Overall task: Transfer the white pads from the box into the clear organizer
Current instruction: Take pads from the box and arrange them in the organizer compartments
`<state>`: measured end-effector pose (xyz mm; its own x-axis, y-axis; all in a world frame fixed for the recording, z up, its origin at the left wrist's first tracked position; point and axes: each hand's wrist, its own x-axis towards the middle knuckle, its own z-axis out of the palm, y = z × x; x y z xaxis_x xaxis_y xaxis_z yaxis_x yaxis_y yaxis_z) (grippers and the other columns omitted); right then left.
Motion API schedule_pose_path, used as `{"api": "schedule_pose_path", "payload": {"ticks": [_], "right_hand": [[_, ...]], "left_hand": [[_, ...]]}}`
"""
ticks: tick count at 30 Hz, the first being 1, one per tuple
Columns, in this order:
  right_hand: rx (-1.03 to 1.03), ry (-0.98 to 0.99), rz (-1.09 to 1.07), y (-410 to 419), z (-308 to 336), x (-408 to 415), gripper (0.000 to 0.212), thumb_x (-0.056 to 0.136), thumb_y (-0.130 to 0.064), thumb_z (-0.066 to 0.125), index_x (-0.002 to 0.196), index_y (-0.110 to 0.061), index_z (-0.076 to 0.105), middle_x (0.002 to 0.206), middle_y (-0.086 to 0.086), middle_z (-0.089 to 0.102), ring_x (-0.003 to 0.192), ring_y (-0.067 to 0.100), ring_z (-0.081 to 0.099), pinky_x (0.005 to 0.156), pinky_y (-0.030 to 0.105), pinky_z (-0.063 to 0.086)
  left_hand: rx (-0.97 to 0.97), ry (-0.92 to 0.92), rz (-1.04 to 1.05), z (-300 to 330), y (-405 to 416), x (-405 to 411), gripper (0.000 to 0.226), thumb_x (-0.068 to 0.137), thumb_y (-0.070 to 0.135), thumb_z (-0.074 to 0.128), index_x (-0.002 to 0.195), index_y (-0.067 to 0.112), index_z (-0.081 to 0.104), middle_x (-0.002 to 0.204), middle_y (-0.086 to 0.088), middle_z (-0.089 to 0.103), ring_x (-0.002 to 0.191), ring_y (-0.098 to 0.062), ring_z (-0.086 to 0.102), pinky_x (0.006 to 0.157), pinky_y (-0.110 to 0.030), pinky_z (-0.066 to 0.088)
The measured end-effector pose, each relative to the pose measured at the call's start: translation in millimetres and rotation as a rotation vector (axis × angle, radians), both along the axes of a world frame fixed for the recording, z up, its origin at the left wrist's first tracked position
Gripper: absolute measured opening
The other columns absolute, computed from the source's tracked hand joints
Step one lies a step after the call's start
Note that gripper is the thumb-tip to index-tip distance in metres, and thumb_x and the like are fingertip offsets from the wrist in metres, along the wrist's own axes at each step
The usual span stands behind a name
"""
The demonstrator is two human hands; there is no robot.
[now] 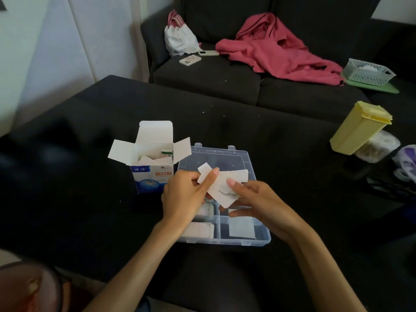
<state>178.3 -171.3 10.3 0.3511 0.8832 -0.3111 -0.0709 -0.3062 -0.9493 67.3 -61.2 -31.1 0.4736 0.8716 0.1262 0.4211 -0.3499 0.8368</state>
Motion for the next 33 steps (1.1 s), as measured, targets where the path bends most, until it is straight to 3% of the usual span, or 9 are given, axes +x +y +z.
{"api": "schedule_pose_path", "payload": {"ticks": [7,11,14,16,19,21,25,29,33], "right_hand": [[0.052,-0.201,0.018,-2,-4,-1,0.019,0.081,-0.012,0.068,0.094,-0.024,0.06,0.089,-0.012,0.068,0.079,0.001,0.068,0.061,0.014,0.052],[0.065,-0.189,0.032,-5,-2,3,0.019,0.081,-0.011,0.068,0.095,-0.022,0.061,0.091,-0.007,0.068,0.078,0.004,0.068,0.059,0.015,0.051],[0.072,-0.16,0.045,-6,1,4,0.018,0.081,-0.011,0.067,0.096,-0.02,0.06,0.093,-0.005,0.068,0.078,0.005,0.068,0.06,0.016,0.052],[0.072,-0.149,0.038,-6,1,4,0.019,0.081,-0.011,0.067,0.095,-0.021,0.059,0.094,-0.004,0.067,0.079,0.006,0.068,0.06,0.016,0.052],[0.059,-0.15,0.025,-8,2,7,0.035,0.078,-0.016,0.072,0.106,-0.026,0.053,0.104,-0.005,0.063,0.09,0.011,0.066,0.063,0.016,0.052],[0.057,-0.119,0.043,-11,2,10,0.042,0.077,-0.02,0.072,0.111,-0.031,0.05,0.108,-0.008,0.062,0.094,0.011,0.065,0.064,0.016,0.053],[0.086,-0.151,-0.026,-12,-1,15,0.02,0.085,-0.031,0.06,0.104,-0.034,0.053,0.1,-0.013,0.063,0.086,-0.001,0.064,0.061,0.014,0.052],[0.117,-0.211,-0.1,-16,-7,27,0.023,0.082,-0.02,0.066,0.102,-0.028,0.058,0.102,-0.007,0.065,0.092,0.007,0.065,0.063,0.017,0.054],[0.133,-0.347,-0.069,-20,-14,34,0.034,0.073,-0.01,0.074,0.099,-0.027,0.059,0.096,-0.012,0.065,0.086,-0.001,0.066,0.065,0.013,0.052]], "left_hand": [[0.109,0.145,0.032,1,-2,3,0.055,0.079,0.069,0.041,0.08,0.018,0.061,0.076,0.01,0.063,0.072,-0.007,0.061,0.064,-0.026,0.052],[-0.061,0.084,-0.035,6,-1,4,0.05,0.074,0.07,0.044,0.106,0.031,0.045,0.103,0.014,0.055,0.092,-0.008,0.059,0.079,-0.033,0.056],[-0.217,-0.048,-0.128,9,-1,6,0.046,0.082,0.056,0.052,0.116,0.026,0.053,0.108,0.013,0.056,0.098,-0.007,0.058,0.079,-0.029,0.056],[-0.281,-0.152,-0.159,10,-2,7,0.029,0.087,0.042,0.058,0.108,0.022,0.058,0.1,0.01,0.063,0.093,-0.008,0.064,0.07,-0.019,0.056],[-0.153,-0.205,-0.109,9,-7,7,0.017,0.085,0.035,0.064,0.096,0.023,0.055,0.086,0.019,0.057,0.075,0.004,0.058,0.056,-0.006,0.049],[-0.076,-0.22,-0.067,8,-10,7,0.018,0.084,0.035,0.065,0.094,0.022,0.055,0.086,0.019,0.058,0.074,0.004,0.057,0.057,-0.009,0.051],[-0.041,-0.243,-0.1,6,-16,9,0.026,0.081,0.039,0.065,0.095,0.018,0.059,0.095,0.005,0.068,0.086,-0.011,0.067,0.067,-0.029,0.06],[0.017,-0.205,-0.133,5,-25,14,0.018,0.083,0.035,0.066,0.091,0.023,0.054,0.087,0.014,0.061,0.077,-0.002,0.062,0.061,-0.012,0.054],[0.03,-0.178,-0.15,0,-27,18,0.018,0.083,0.036,0.066,0.092,0.026,0.054,0.09,0.009,0.065,0.079,-0.008,0.065,0.063,-0.019,0.057]]}}
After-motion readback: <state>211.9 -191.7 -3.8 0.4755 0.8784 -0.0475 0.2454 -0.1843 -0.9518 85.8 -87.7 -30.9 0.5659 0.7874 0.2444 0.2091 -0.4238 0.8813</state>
